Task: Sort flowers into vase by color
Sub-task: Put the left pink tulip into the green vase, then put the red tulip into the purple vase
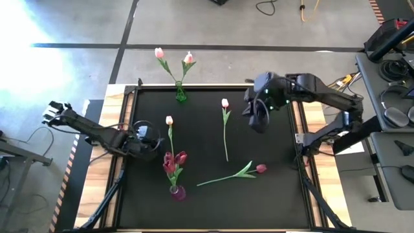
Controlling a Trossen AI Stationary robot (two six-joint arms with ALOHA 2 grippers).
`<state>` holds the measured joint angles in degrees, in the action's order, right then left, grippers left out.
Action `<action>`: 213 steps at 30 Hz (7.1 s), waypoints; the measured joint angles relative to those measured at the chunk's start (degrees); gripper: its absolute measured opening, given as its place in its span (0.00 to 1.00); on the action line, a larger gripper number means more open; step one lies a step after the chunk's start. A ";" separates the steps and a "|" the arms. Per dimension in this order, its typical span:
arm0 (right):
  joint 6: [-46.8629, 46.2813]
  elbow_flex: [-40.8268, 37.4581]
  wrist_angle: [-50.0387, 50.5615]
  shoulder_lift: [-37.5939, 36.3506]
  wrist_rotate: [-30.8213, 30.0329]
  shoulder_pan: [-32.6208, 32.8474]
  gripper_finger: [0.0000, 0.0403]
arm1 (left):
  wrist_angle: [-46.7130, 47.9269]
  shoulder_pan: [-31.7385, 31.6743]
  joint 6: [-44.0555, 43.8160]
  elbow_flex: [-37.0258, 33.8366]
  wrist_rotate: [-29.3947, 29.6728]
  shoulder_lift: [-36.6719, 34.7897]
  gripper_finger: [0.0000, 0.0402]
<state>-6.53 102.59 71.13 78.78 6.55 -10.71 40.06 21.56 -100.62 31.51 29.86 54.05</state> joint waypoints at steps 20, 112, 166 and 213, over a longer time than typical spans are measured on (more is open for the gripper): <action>5.04 -30.04 -26.22 -8.25 14.64 -11.35 0.02 | -2.60 -32.54 27.28 11.08 -19.44 19.75 0.43; 4.65 -29.86 -28.60 -8.61 14.38 -11.73 0.02 | -9.48 -41.85 45.58 23.18 -7.87 26.21 0.00; 2.67 -29.84 -34.64 -8.61 11.40 -11.70 0.02 | -71.85 -64.58 101.42 26.86 -11.42 26.32 0.00; 3.13 -29.84 -32.95 -16.38 11.40 -11.70 0.02 | 7.37 -49.72 102.31 57.26 -17.03 14.55 0.38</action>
<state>-3.40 72.75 38.18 62.40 17.96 -22.41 47.43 -28.16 1.68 88.77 12.83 68.61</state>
